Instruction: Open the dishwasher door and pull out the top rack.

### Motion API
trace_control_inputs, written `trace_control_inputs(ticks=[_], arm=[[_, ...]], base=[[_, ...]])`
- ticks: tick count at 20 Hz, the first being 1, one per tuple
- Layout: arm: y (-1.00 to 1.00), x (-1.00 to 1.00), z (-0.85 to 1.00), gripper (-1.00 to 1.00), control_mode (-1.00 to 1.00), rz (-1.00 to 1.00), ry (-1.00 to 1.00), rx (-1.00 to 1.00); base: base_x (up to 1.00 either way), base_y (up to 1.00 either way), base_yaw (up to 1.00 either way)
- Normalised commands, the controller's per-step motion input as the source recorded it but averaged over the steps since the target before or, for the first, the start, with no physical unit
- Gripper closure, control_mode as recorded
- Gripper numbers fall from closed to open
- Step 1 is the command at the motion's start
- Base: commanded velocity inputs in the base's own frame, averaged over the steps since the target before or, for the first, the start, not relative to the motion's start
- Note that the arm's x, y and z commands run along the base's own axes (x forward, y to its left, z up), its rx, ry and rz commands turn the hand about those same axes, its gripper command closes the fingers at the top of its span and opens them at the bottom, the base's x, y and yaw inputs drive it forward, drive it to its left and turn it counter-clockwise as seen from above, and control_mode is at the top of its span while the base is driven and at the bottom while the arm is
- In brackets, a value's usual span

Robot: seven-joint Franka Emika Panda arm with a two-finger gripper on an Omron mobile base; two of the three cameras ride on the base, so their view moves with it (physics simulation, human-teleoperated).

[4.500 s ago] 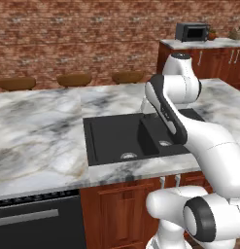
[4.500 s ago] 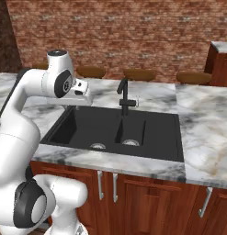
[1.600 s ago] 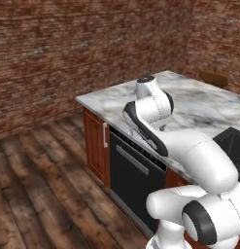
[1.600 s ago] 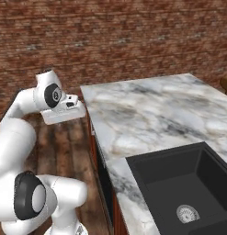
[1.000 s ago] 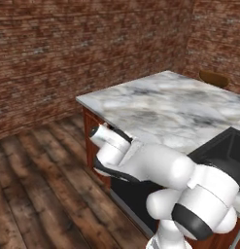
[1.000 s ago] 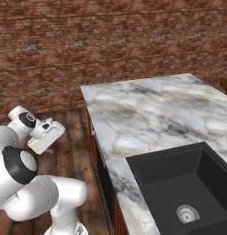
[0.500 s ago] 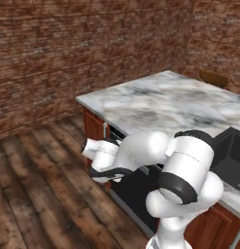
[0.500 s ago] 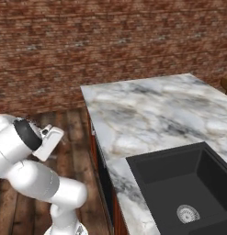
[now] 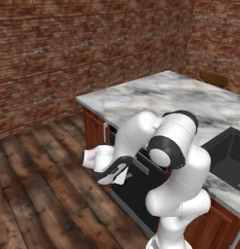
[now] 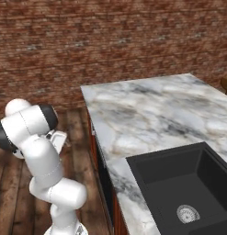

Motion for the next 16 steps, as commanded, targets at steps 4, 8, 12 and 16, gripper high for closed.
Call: trace_control_inputs(ticks=[4,8,12,16], arm=[[-0.30,0.40,-0.32,-1.00,-1.00,0.07,0.00,-0.14],[-0.17,0.36,-0.40,-1.00,-1.00,0.03,0.00,-0.16],[-0.21,0.24,-0.24,-1.00,-1.00,0.00,-0.03,-0.08],[-0.20,0.23,-0.24,-1.00,-1.00,0.00,-0.06,-0.03]], base=[[0.00,0.00,0.00],[0.00,0.00,0.00],[0.00,0.00,0.00],[0.00,0.00,0.00]])
